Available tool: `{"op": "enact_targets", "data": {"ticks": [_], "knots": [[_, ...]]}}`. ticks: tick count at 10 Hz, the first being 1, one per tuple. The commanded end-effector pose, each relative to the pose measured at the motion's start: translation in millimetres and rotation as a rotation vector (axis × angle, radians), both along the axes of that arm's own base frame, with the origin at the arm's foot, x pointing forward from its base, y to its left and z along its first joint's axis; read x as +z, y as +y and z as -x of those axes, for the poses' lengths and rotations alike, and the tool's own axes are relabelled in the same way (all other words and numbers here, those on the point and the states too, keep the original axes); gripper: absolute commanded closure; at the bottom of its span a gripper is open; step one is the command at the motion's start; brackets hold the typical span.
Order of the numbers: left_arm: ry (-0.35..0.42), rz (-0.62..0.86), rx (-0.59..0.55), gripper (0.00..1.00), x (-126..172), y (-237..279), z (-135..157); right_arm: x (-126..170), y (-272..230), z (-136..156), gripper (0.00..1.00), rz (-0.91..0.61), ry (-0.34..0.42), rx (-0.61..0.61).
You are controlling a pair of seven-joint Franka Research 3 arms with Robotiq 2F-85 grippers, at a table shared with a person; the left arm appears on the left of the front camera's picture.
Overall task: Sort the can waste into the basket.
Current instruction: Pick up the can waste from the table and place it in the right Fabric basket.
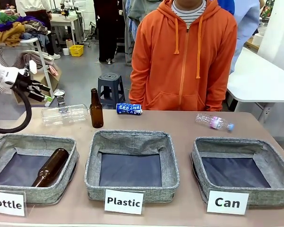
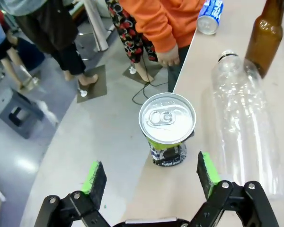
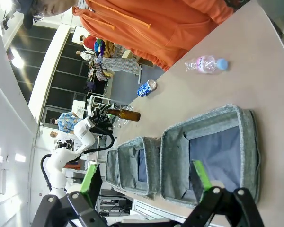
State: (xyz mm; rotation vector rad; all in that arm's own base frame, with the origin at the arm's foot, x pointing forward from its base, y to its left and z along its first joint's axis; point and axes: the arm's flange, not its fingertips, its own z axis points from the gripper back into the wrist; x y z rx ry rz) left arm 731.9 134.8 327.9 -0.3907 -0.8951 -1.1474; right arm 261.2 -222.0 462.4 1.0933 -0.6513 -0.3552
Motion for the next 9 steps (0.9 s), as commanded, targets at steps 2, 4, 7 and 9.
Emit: {"op": "enact_targets", "data": {"ticks": [2, 4, 7, 9], "knots": [[0.032, 0.005, -0.031, 0.00, -10.2, 0.6, -20.0, 0.5, -0.7, -3.3, 0.00, -0.003, -0.038, 0.000], [0.043, 0.032, -0.054, 0.00, -19.6, -5.7, -29.2, 0.5, -0.7, -3.3, 0.00, -0.003, -0.038, 0.000], [0.094, 0.093, -0.104, 0.00, -29.6, -14.4, -41.9, 0.5, -0.7, -3.3, 0.00, -0.003, -0.038, 0.000], [0.101, 0.137, -0.105, 0.00, -34.7, -16.9, -48.5, 0.5, -0.7, -3.3, 0.00, -0.003, -0.038, 0.000]]}}
